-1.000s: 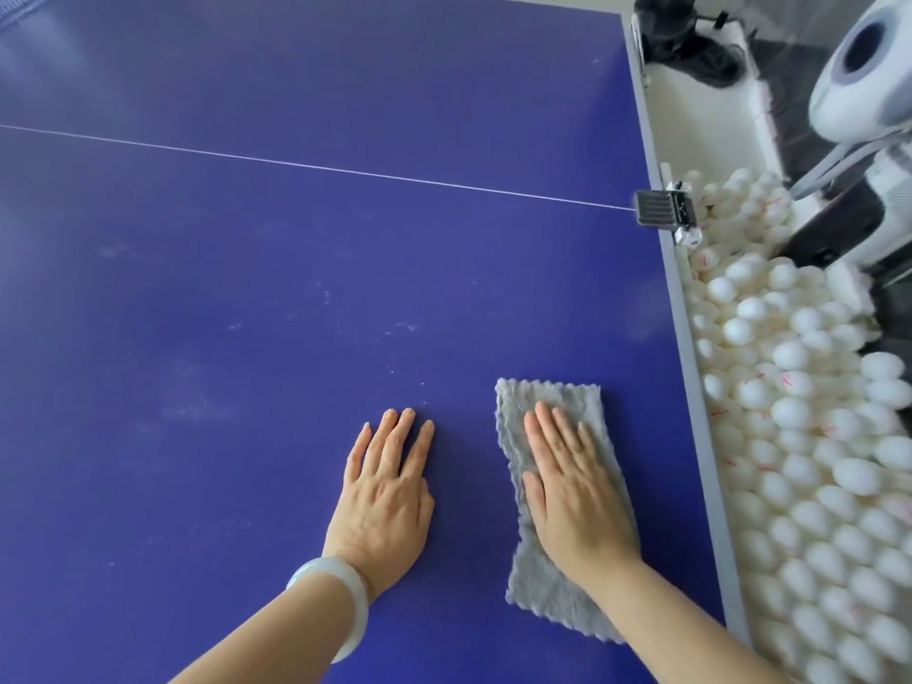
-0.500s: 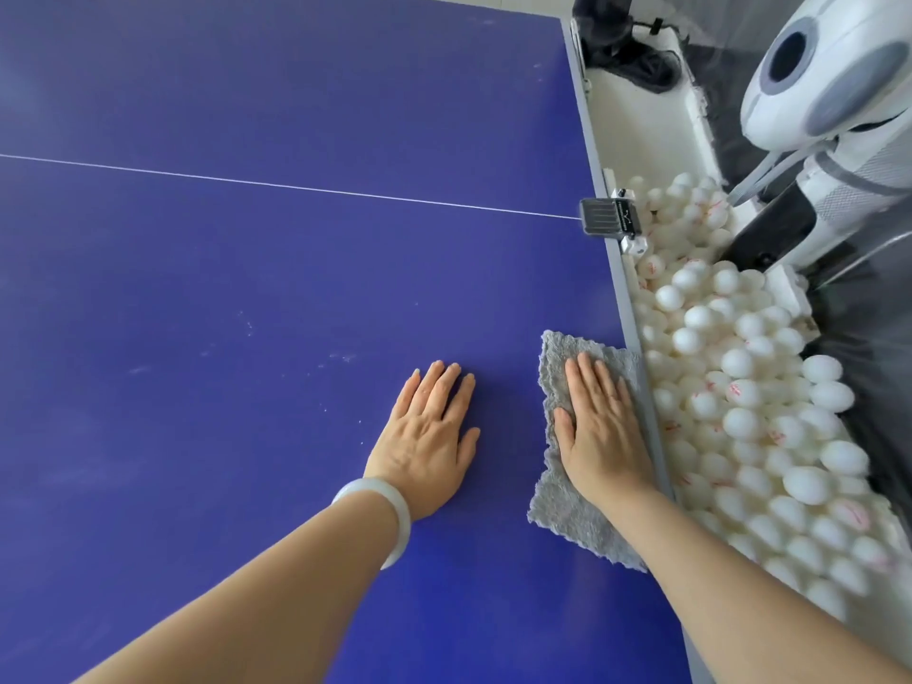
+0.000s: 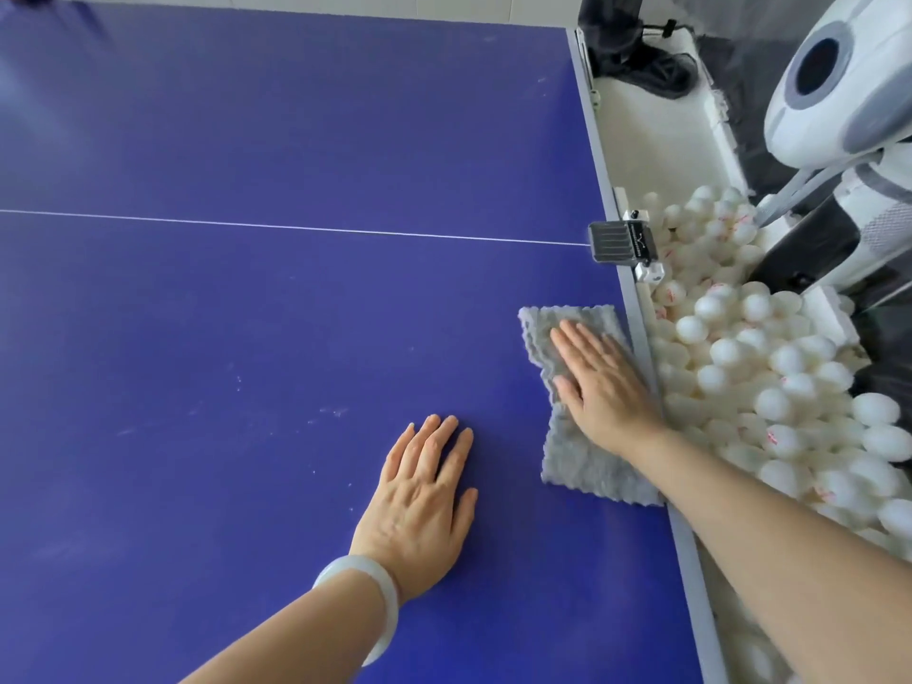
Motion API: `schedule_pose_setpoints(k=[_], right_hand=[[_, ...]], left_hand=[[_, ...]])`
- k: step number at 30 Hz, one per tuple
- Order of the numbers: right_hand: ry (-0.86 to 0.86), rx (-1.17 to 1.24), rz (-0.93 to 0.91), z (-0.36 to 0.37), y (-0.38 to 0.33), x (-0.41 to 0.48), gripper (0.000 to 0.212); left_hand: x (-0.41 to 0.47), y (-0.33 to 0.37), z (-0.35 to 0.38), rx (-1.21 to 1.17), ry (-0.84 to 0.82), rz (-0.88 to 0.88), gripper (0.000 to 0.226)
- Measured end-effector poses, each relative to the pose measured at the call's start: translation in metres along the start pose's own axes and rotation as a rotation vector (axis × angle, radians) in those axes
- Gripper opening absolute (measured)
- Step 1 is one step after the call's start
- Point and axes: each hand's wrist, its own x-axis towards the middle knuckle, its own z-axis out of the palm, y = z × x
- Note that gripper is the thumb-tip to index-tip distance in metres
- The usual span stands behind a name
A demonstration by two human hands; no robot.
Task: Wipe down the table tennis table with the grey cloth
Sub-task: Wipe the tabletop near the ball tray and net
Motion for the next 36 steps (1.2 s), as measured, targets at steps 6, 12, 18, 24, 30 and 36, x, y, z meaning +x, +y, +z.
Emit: schedule_pose_setpoints(k=[6, 12, 18, 24, 30, 36], right_hand=[[-0.013, -0.010, 0.353, -0.006, 0.022, 0.096, 0.061], [-0.034, 0.010, -0.121, 0.002, -0.051, 0.021, 0.062], [-0.037, -0.022, -0.216, -0.008, -0.008, 0.029, 0.061], [-0.019, -0.033, 0.222, -0.008, -0.017, 0.139, 0.061], [-0.055, -0.031, -0.316, 0.006, -0.079, 0.048, 0.061], [-0.032, -0.038, 0.005, -0.003, 0.006, -0.018, 0.064]], left_hand=[[0.000, -0.003, 0.006, 0.002, 0.029, 0.011, 0.059], [-0.002, -0.002, 0.004, 0.013, 0.009, -0.003, 0.061], [-0.001, -0.001, 0.004, -0.002, 0.025, -0.005, 0.060], [0.000, -0.002, 0.004, -0.003, 0.046, 0.005, 0.059], [-0.001, -0.005, 0.003, -0.033, 0.038, 0.002, 0.062], [0.000, -0.004, 0.002, -0.059, 0.049, 0.010, 0.064]])
